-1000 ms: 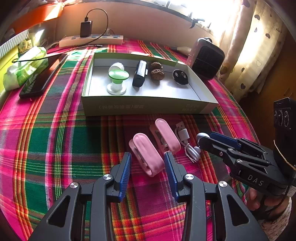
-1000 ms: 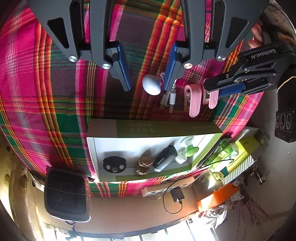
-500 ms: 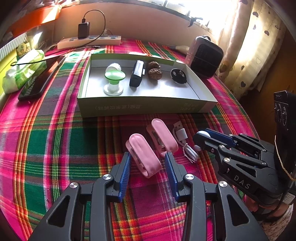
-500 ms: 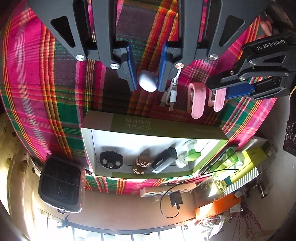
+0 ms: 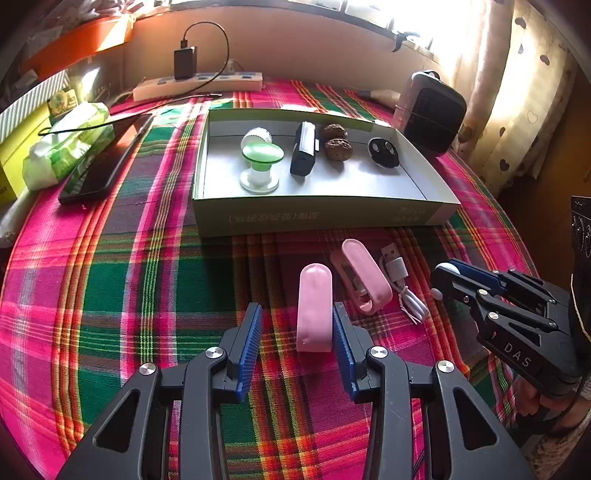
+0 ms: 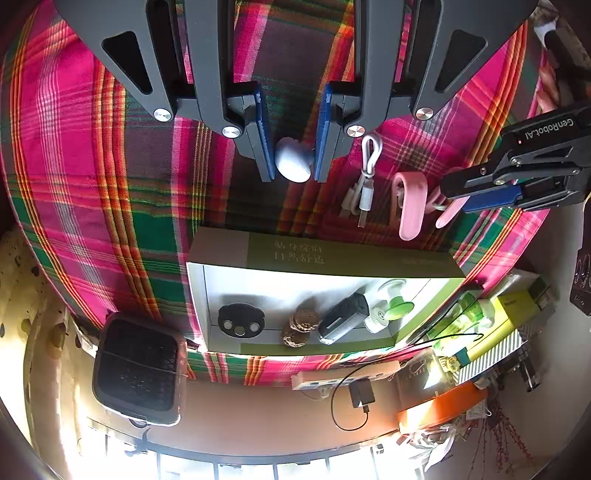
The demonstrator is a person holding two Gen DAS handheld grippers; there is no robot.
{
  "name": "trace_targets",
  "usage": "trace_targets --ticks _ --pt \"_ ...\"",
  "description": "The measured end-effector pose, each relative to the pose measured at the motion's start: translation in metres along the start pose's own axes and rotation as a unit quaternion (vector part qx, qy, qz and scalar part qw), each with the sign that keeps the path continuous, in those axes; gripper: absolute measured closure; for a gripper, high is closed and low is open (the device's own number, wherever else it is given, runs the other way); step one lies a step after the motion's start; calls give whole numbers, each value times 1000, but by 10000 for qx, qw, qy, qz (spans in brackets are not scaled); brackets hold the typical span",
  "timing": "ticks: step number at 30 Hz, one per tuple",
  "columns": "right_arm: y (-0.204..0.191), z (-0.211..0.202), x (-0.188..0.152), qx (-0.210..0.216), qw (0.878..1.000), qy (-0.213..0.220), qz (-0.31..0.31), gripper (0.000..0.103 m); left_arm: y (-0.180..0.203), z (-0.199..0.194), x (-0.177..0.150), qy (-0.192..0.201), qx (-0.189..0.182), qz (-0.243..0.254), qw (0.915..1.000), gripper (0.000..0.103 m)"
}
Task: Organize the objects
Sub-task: 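Close the right tool on the white earbud while the left closes on a pink clip, then lift the pink clip and white earbud and carry both toward the box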
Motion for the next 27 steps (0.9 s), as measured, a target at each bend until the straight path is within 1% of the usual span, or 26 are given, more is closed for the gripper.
trace_targets --ticks 7,17,18,20,27 --pt "1 0 0 72 9999 24 75 80 4 3 4 37 89 122 9999 67" --pt "0 1 0 92 9999 27 76 80 5 6 7 142 197 157 9996 68" --pt "1 1 0 92 9999 31 76 80 5 6 7 149 220 160 9995 69" --pt "0 1 0 97 9999 28 82 80 4 6 8 167 312 176 9992 75" --pt "0 1 0 73 9999 42 71 80 -1 6 9 187 369 123 9991 85"
Point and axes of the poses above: each gripper's, at about its wrist camera, not at the fingertips, and z roughly the way its jaws point, y to its right, x to its top, the point moved 7 cm from there along z, roughly the way its jaws point, and after that the axes turned 8 degrees about -y, right-handed, at the moved point
